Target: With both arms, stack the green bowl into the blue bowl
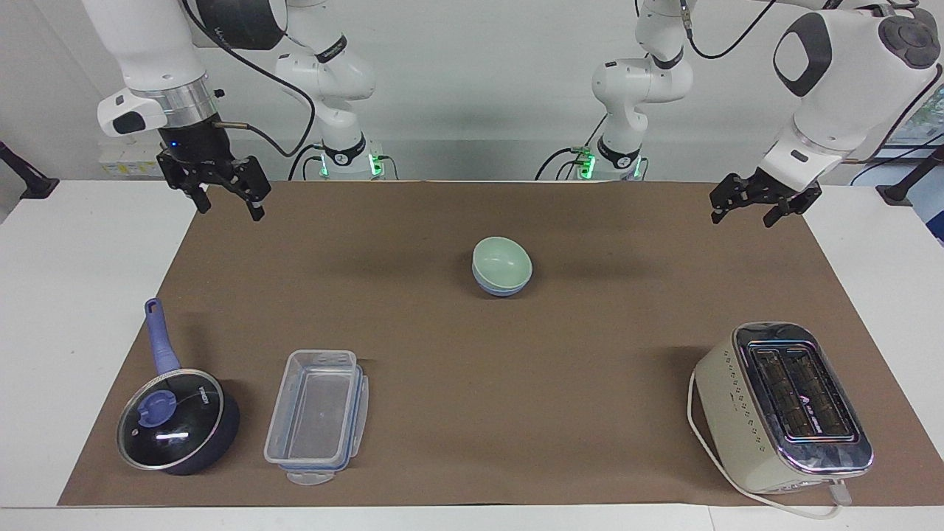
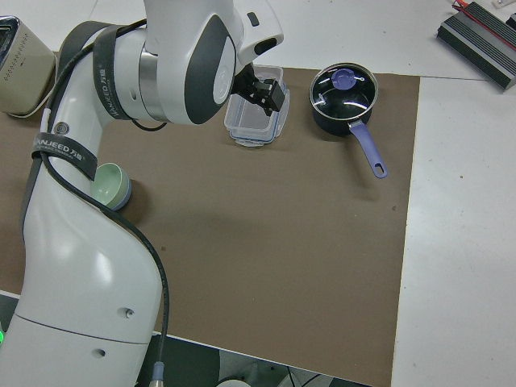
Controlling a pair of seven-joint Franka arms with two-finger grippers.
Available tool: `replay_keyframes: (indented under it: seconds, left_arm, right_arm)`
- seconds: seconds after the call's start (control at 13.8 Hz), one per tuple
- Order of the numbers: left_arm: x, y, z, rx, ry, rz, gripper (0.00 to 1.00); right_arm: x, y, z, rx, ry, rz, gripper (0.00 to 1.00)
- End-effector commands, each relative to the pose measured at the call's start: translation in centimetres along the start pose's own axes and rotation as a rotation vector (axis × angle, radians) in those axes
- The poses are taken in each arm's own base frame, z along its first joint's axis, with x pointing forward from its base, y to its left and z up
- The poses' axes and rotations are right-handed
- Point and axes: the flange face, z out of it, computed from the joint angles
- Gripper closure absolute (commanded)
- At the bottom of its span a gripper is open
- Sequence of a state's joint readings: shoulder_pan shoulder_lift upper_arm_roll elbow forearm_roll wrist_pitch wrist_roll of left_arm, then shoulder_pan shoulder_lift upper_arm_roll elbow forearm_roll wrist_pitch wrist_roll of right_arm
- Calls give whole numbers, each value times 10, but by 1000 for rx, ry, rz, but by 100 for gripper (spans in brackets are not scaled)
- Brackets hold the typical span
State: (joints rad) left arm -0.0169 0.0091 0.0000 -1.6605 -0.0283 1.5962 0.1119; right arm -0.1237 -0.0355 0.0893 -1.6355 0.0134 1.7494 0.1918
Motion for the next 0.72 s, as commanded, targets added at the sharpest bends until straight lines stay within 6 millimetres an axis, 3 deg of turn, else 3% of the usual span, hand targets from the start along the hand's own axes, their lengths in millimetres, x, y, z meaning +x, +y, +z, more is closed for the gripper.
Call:
replay_keyframes:
  seconds: [0.0,0.65]
  left_arm:
    - [-7,-1,0,19,15,-9,0]
    - [-7,-1,0,19,13,-9,0]
  right_arm:
    - [9,5,0,-14,-21,-22,0]
    - [8,9,1,-11,-26,-17,0]
